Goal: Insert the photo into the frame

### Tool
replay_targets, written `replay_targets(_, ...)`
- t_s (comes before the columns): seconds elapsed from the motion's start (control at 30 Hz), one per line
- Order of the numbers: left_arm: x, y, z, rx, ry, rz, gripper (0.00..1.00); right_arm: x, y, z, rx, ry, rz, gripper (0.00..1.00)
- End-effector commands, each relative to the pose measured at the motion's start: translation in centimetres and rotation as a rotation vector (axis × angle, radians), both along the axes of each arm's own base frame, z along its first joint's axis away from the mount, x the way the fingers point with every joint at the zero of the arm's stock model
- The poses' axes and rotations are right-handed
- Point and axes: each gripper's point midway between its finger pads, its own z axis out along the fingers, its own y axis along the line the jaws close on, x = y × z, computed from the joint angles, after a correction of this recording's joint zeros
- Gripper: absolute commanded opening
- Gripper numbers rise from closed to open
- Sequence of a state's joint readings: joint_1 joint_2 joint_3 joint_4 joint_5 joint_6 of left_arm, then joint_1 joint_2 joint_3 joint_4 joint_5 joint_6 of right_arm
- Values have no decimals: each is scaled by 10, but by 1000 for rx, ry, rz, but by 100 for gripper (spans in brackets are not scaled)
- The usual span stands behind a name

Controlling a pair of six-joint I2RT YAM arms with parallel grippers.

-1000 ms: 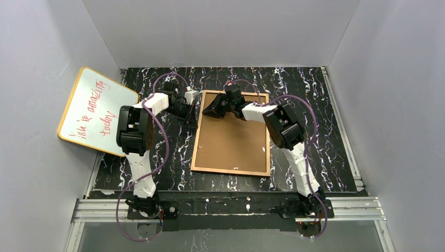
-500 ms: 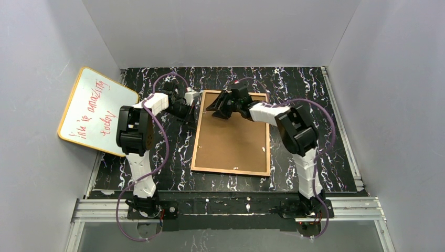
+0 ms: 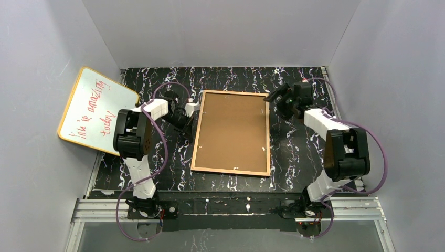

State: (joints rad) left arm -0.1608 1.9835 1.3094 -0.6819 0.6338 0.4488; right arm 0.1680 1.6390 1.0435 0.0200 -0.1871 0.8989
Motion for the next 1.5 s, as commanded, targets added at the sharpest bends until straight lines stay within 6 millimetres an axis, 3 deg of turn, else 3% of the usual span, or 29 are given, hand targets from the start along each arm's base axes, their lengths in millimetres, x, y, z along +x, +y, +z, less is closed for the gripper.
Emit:
replay_targets(0.0, -25, 6, 11, 24, -23, -66, 3, -21, -26, -35, -50, 73, -31, 99)
replay_targets(0.17, -47, 1, -1, 53, -3, -131, 2, -21, -11, -59, 11, 127, 23, 99)
replay_targets(0.33, -63, -10, -3, 60, -9, -200, 2, -6, 18, -56, 41, 143, 112, 99)
replay_targets(0.5, -86, -40, 3, 33, -15, -334, 3, 16, 75, -55, 70, 135, 239, 97)
replay_targets(0.7, -117, -89, 5, -38, 48, -439, 8, 35, 173, -56, 56, 148, 473, 99)
replay_targets(0.77, -126, -106, 8, -84, 74, -450, 12, 42, 187, -53, 50, 160, 507, 99)
replay_targets(0.83, -131, -116, 14, -99, 86, -464, 20, 59, 181, -41, 15, 127, 484, 99)
replay_targets(0.9, -131, -121, 29, -129, 92, -480, 31, 73, 161, -23, -16, 89, 429, 99)
replay_targets(1.03, -133, -109, 68, -144, 94, -548, 57, 89, 101, 17, -36, 42, 286, 99)
replay_targets(1.13, -117, -91, 99, -153, 45, -532, 66, 81, 53, 29, -90, 68, 179, 99)
replay_targets(1.17, -105, -84, 110, -162, 16, -505, 67, 73, 41, 27, -105, 97, 157, 99)
replay_targets(1.27, -44, -52, 128, -137, -95, -340, 68, 37, 12, 20, -113, 163, 110, 99)
replay_targets(1.4, 58, 12, 118, 26, -236, -19, 63, -26, -4, -1, -105, 202, 84, 99)
replay_targets(1.47, 100, 48, 110, 89, -291, 124, 60, -53, -9, -5, -101, 211, 84, 99)
